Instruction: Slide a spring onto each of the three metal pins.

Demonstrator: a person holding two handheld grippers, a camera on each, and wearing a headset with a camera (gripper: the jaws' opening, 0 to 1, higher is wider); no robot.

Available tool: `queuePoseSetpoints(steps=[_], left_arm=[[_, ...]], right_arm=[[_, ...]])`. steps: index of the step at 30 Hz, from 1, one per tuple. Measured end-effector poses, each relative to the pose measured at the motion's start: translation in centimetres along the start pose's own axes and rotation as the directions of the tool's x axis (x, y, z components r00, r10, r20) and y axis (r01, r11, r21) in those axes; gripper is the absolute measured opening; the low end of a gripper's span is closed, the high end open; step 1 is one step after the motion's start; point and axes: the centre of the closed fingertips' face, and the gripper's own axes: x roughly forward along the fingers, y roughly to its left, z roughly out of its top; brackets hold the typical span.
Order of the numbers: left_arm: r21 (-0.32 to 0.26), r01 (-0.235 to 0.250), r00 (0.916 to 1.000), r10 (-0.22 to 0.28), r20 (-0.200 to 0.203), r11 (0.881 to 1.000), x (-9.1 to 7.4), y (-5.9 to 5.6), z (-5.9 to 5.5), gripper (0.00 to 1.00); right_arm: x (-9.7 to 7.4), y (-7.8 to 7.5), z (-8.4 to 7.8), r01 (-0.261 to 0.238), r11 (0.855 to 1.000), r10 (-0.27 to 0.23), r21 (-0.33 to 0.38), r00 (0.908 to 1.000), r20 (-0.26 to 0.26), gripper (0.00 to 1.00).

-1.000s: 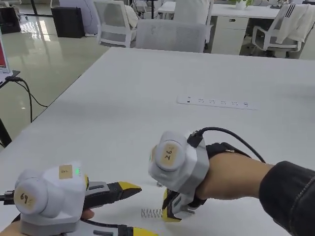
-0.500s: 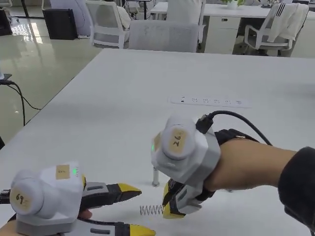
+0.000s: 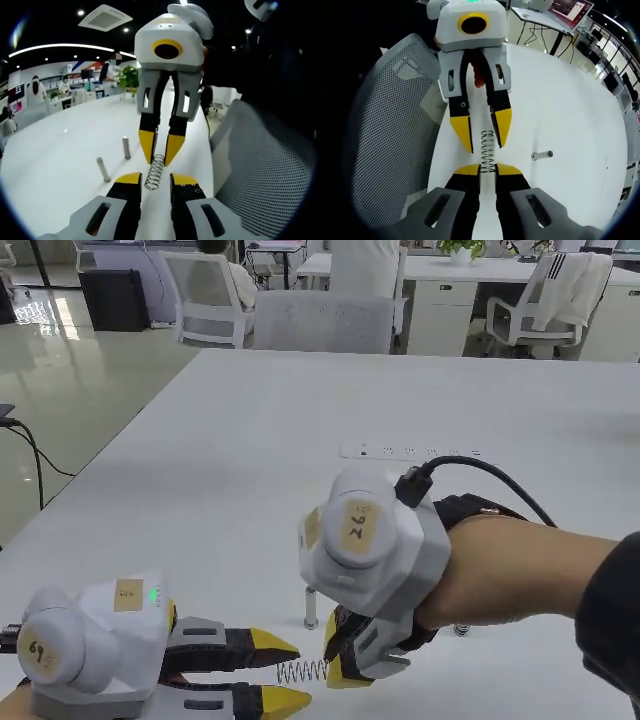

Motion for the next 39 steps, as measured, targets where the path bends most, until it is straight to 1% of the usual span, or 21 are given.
queuePoseSetpoints(steps=[3, 6, 9, 11, 12, 17, 19, 21, 25, 30, 31, 39], left_arm=[[0.012, 0.007, 1.0, -0.007, 0.001, 1.0, 0.1, -0.2, 0.0, 0.09], [0.02, 0.003, 1.0, -0.003, 0.002, 1.0, 0.0, -0.2, 0.1, 0.05], [0.025, 0.003, 1.0, -0.003, 0.002, 1.0, 0.0, -0.2, 0.1, 0.04], [0.029, 0.011, 0.9999, -0.011, -0.001, 1.0, 0.0, -0.4, 0.0, 0.03], [0.032, 0.008, 1.0, -0.008, 0.0, 0.999, 0.0, -0.4, 0.0, 0.03], [0.034, 0.011, 0.9999, -0.011, 0.002, 0.999, 0.0, -0.4, 0.1, 0.03], [0.035, 0.01, 0.9999, -0.01, 0.003, 0.999, 0.0, -0.4, 0.1, 0.03], [0.032, 0.01, 0.9999, -0.01, 0.009, 0.999, 0.0, -0.3, 0.2, 0.03], [0.03, 0.013, 0.9995, -0.014, 0.03, 0.999, 0.0, -0.4, 0.7, 0.03], [0.028, 0.013, 0.9977, -0.015, 0.066, 1.0, -0.2, -0.5, 1.5, 0.03], [0.021, 0.011, 0.9968, -0.013, 0.079, 1.0, -0.3, -0.4, 1.8, 0.03], [0.018, 0.01, 0.9969, -0.012, 0.078, 1.0, -0.1, -0.5, 1.6, 0.03]], right_arm=[[-0.1, 0.2, -0.1, -0.001, 1.0, 0.001, -0.01, 1.0, -0.004, 0.08], [-0.1, 0.3, 0.0, -0.002, 1.0, 0.002, -0.021, 1.0, -0.005, 0.08], [-0.3, 0.2, 0.1, 0.004, 1.0, -0.004, -0.025, 1.0, -0.001, 0.08], [-0.4, 0.1, 0.1, 0.015, 1.0, -0.015, -0.027, 0.9999, 0.004, 0.08], [-0.4, 0.2, 0.1, 0.008, 1.0, -0.008, -0.023, 1.0, 0.004, 0.08], [-0.4, 0.1, 0.0, 0.013, 1.0, -0.013, -0.008, 0.9999, 0.009, 0.09], [-0.3, 0.0, -0.2, 0.01, 1.0, -0.01, 0.001, 0.9999, 0.009, 0.11], [-0.2, -0.1, -0.4, 0.009, 1.0, -0.009, 0.009, 0.9999, 0.01, 0.13], [0.0, 0.0, -0.6, 0.002, 1.0, -0.002, 0.016, 0.9999, 0.01, 0.12], [0.3, 0.1, -0.7, -0.006, 1.0, 0.006, 0.021, 0.9999, 0.01, 0.11], [0.4, 0.1, -0.7, -0.007, 1.0, 0.007, 0.021, 0.9999, 0.01, 0.11], [0.0, 0.1, -0.5, 0.0, 1.0, 0.0, 0.019, 0.9997, 0.024, 0.09]])
